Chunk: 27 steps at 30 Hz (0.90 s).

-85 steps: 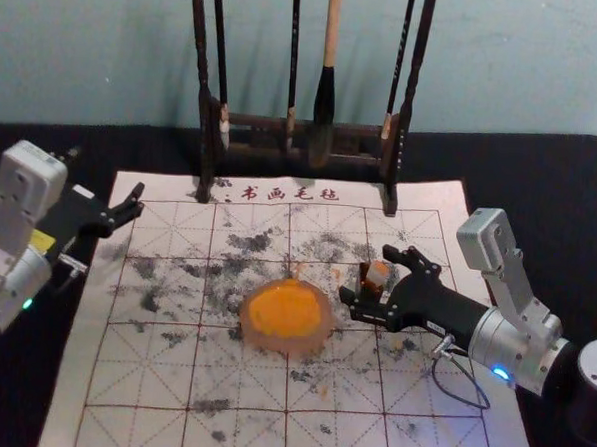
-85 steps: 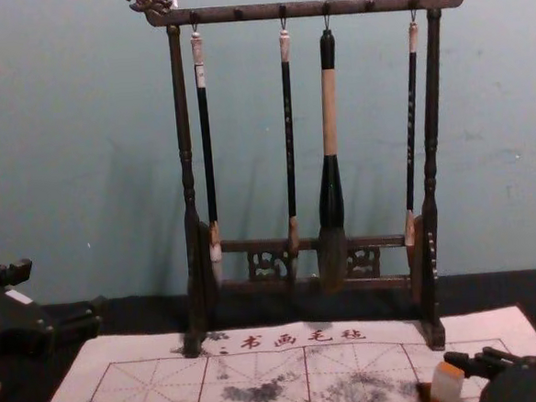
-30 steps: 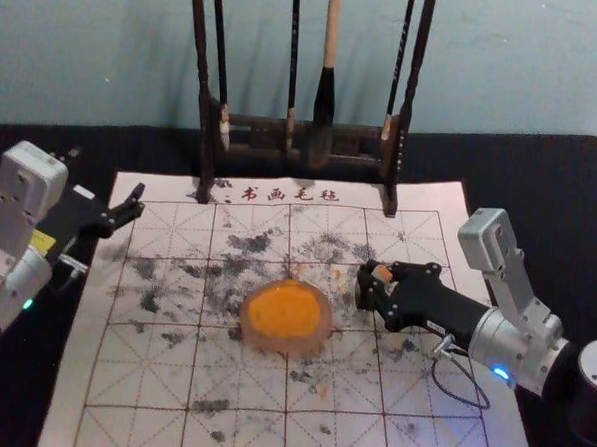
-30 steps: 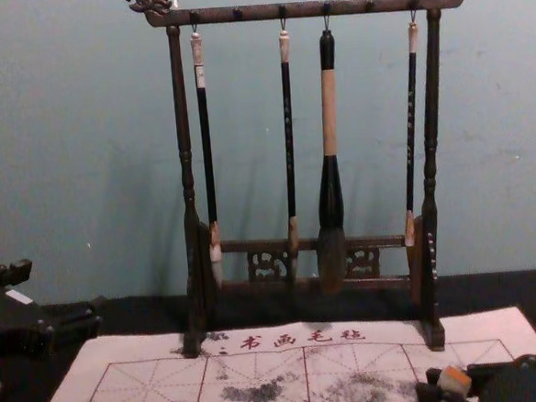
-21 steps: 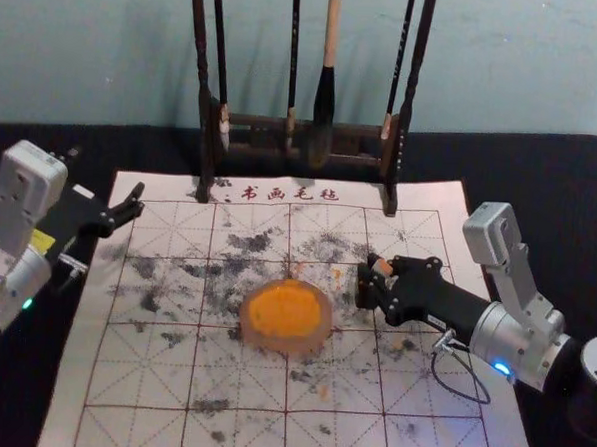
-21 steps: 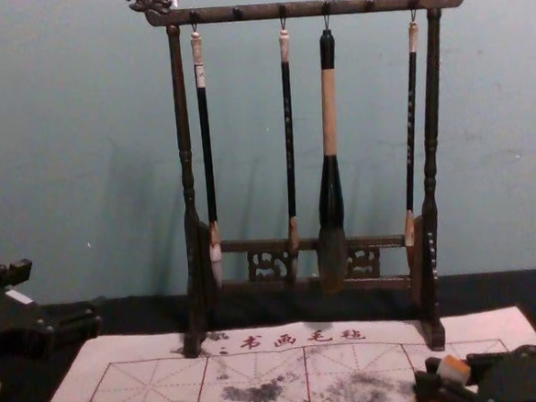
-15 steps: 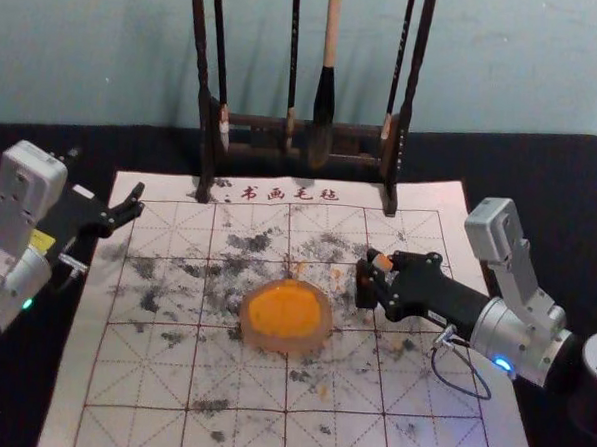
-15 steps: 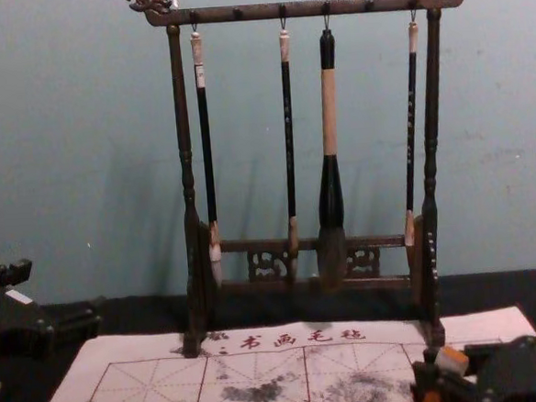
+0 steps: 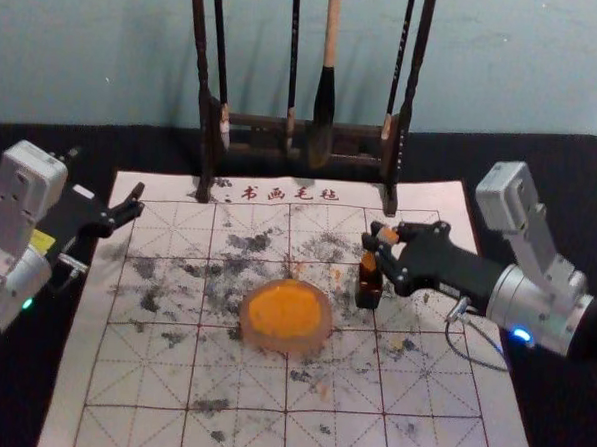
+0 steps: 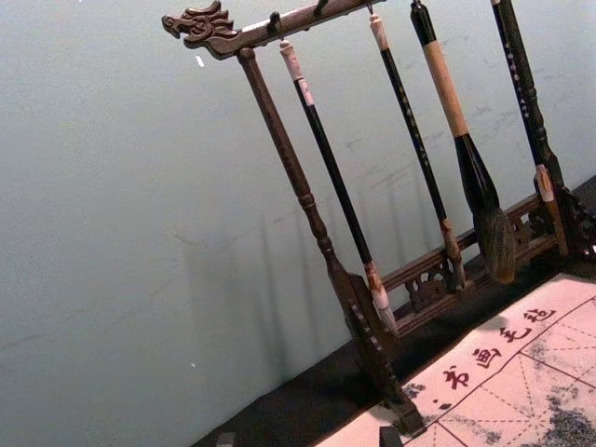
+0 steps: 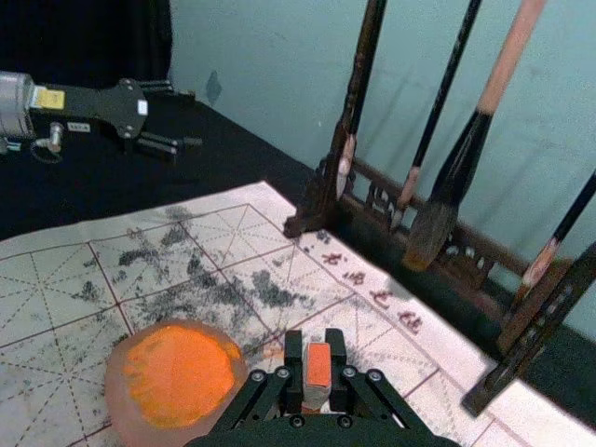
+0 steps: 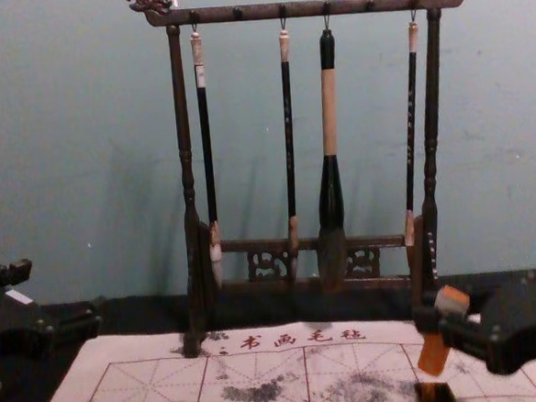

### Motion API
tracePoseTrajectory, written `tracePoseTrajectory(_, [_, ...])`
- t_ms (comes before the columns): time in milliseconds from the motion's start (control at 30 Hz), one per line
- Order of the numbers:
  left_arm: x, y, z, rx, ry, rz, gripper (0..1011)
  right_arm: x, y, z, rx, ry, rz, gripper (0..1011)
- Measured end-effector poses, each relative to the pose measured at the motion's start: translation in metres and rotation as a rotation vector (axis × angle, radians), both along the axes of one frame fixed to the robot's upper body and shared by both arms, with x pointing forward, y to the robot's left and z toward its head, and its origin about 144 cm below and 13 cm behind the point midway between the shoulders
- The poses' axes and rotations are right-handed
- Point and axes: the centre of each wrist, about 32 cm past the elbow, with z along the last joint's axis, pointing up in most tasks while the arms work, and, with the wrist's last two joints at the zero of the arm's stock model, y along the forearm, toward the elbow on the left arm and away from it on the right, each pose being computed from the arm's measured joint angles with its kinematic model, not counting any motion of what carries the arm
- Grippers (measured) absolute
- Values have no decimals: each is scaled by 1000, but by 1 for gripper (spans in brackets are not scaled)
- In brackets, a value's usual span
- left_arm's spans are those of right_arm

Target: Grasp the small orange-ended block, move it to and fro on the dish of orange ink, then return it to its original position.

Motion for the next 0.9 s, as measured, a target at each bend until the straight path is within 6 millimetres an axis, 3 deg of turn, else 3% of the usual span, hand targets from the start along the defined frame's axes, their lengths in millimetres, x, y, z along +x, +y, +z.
tracePoseTrajectory(333, [0, 0, 0, 0, 0, 0, 1001, 14, -1, 32, -29, -23, 49, 120])
tracePoseTrajectory(900, [0, 0, 0, 0, 0, 0, 1001, 59, 32, 41, -32, 92, 209, 121])
